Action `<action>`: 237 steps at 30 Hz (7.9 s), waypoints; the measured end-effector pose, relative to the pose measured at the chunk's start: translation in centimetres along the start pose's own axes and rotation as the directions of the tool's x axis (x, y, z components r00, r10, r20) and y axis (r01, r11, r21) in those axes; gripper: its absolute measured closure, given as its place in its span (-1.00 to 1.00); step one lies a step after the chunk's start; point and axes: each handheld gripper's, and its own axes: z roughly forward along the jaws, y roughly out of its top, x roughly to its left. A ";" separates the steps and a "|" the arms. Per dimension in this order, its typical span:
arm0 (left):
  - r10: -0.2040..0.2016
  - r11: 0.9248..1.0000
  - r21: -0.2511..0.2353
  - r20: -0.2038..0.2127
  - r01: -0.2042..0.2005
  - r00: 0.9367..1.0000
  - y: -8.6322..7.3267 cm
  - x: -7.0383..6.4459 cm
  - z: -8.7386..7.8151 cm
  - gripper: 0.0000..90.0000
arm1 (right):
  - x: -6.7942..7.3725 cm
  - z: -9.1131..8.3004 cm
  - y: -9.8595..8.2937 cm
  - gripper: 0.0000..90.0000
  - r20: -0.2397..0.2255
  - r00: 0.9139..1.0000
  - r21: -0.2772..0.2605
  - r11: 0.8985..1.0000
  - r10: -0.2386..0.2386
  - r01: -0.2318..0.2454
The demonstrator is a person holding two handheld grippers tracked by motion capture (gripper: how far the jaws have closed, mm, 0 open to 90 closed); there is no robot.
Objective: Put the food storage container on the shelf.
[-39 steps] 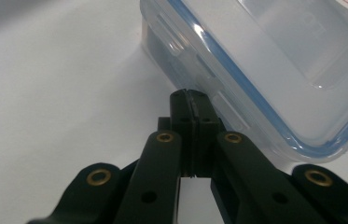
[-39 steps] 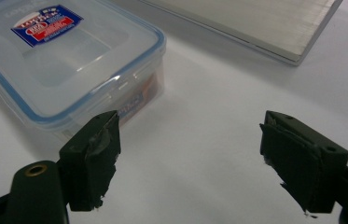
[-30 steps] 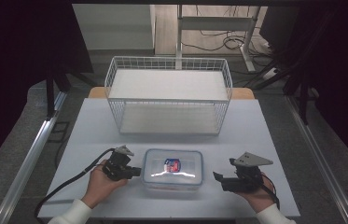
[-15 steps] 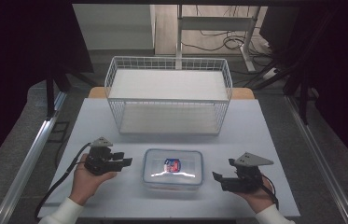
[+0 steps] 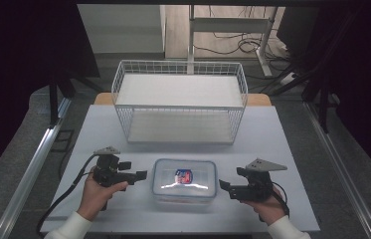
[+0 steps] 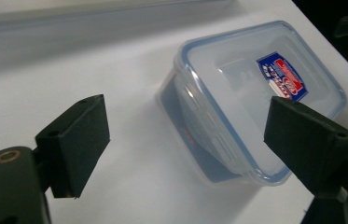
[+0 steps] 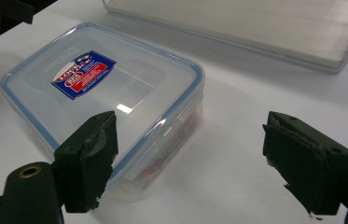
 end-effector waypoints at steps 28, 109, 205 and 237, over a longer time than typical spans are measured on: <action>-0.130 0.986 0.135 0.238 0.100 0.963 -0.2 0.6 5.6 -0.42 | -0.5 3.9 0.3 -0.88 -0.156 0.968 0.138 0.975 0.194 -0.173; -0.015 1.000 0.016 0.173 0.013 0.985 0.2 -2.3 1.8 0.09 | 0.3 2.8 1.2 0.03 -0.212 0.928 0.136 0.950 0.305 -0.281; 0.210 0.975 -0.062 -0.042 -0.213 0.977 1.0 -0.2 1.0 -0.41 | 3.1 9.7 4.3 0.94 -0.005 0.977 0.050 0.976 -0.214 0.214; 0.210 0.975 -0.059 -0.047 -0.213 0.977 -0.9 -0.1 -0.4 -0.45 | 3.0 19.1 8.3 0.97 0.098 0.980 0.114 0.981 -0.171 0.160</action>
